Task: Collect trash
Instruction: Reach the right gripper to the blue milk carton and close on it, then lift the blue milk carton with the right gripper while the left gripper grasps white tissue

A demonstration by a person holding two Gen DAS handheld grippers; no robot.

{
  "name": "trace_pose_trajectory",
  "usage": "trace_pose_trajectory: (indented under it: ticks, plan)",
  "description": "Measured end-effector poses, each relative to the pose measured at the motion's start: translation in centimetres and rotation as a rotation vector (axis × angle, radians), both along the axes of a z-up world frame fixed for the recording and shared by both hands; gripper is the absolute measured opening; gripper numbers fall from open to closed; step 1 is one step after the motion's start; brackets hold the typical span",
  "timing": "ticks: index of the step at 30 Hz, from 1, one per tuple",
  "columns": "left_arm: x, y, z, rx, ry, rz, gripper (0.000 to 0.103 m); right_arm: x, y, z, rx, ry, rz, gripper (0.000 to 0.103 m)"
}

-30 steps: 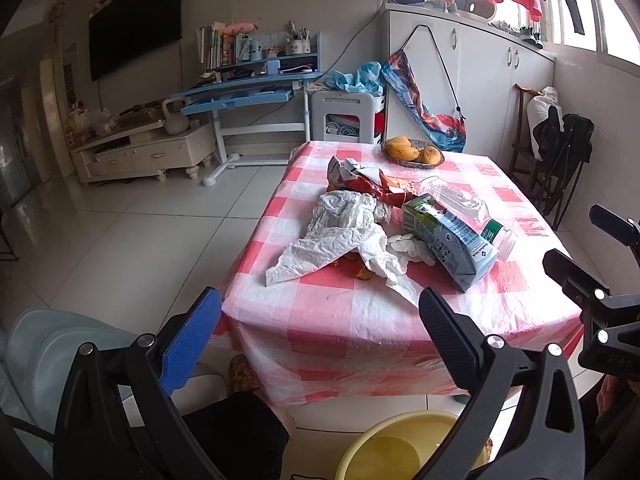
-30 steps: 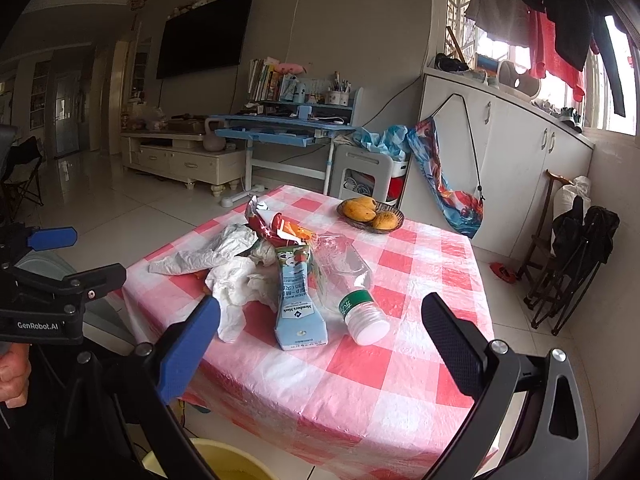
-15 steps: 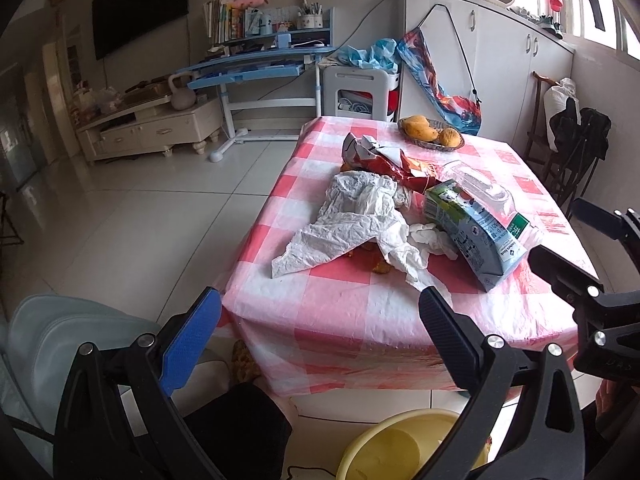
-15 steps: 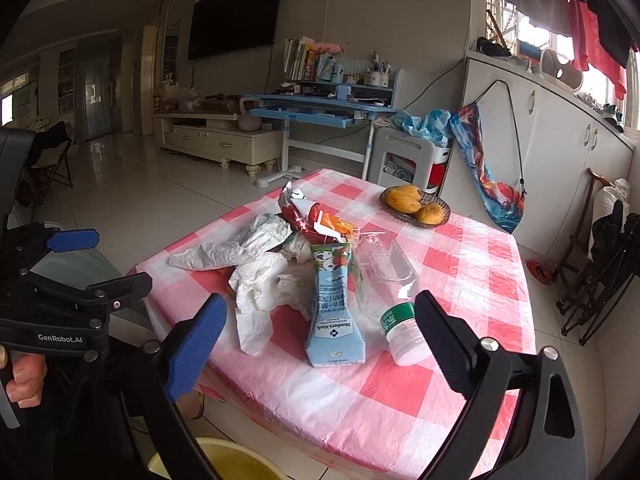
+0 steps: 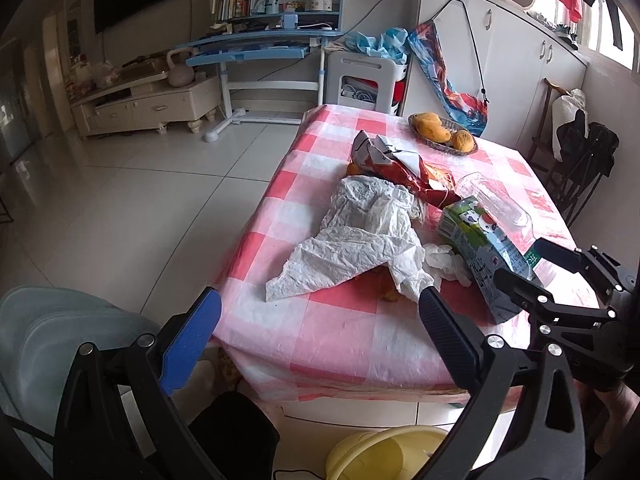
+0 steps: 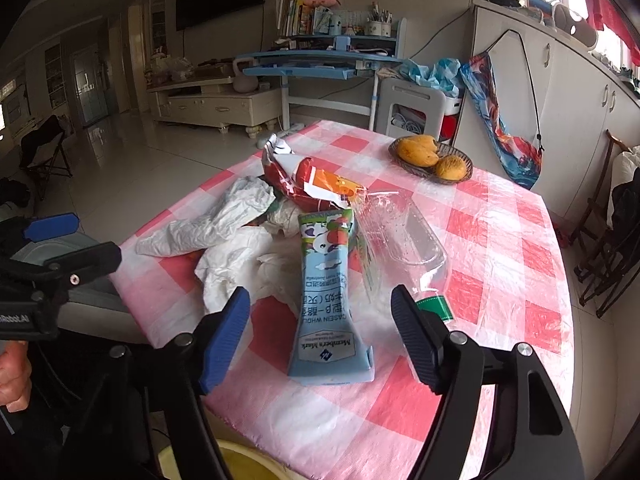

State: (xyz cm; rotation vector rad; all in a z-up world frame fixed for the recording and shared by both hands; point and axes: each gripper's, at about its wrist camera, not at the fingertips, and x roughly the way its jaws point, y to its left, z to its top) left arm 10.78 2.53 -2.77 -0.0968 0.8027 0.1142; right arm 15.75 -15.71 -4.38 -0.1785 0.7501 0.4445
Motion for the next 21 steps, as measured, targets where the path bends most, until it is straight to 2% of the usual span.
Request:
trace_pose_trajectory:
  ticks: [6,10,14,15,16,19,21]
  plan:
    - [4.0,-1.4,-0.6,0.032,0.023,-0.067,0.096,1.5,0.0,-1.8,0.008,0.073,-0.007,0.054]
    - [7.8,-2.9,-1.4,0.039,0.045,-0.119,0.096,1.9,-0.3,-2.1,0.031,0.104,-0.009,0.039]
    - [11.4,-3.4,-2.9,0.030,0.087,-0.127,0.094,2.0,-0.8,-2.0,0.071,0.119,-0.014,0.039]
    - [12.1,-3.3,-3.3,0.020,0.102,-0.128,0.091,2.0,-0.9,-2.0,0.077,0.121,-0.014,0.039]
    - [12.8,-3.0,-3.8,0.002,0.121,-0.125,0.081,2.0,-0.9,-2.0,0.083,0.123,-0.013,0.039]
    - [13.8,-0.9,-4.4,-0.130,0.146,-0.089,0.062,2.2,-1.1,-1.9,0.111,0.130,-0.013,0.039]
    - [14.1,0.1,-4.5,-0.185,0.154,-0.086,0.049,2.3,-1.0,-1.8,0.127,0.135,-0.010,0.039]
